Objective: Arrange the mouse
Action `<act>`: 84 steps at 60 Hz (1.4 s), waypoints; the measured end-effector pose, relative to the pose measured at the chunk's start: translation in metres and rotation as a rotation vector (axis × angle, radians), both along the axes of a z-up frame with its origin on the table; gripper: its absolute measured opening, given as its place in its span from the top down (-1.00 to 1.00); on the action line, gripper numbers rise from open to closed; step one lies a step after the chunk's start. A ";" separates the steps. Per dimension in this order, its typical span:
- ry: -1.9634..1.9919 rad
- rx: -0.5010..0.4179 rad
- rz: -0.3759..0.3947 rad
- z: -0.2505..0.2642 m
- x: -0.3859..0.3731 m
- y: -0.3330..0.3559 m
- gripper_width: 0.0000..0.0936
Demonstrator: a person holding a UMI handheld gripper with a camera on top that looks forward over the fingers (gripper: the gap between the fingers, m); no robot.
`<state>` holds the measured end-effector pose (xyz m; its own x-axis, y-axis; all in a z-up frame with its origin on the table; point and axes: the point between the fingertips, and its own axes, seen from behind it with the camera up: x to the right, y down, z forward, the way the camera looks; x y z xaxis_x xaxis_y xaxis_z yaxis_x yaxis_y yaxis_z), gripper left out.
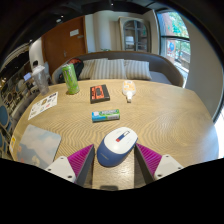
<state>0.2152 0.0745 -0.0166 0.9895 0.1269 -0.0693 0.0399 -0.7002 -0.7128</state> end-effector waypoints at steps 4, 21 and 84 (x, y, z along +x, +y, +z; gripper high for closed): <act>-0.014 0.001 0.006 0.000 0.001 0.009 -0.79; -0.037 0.059 -0.077 0.000 -0.003 0.037 -0.47; -0.059 0.019 -0.135 0.007 -0.273 -0.059 0.03</act>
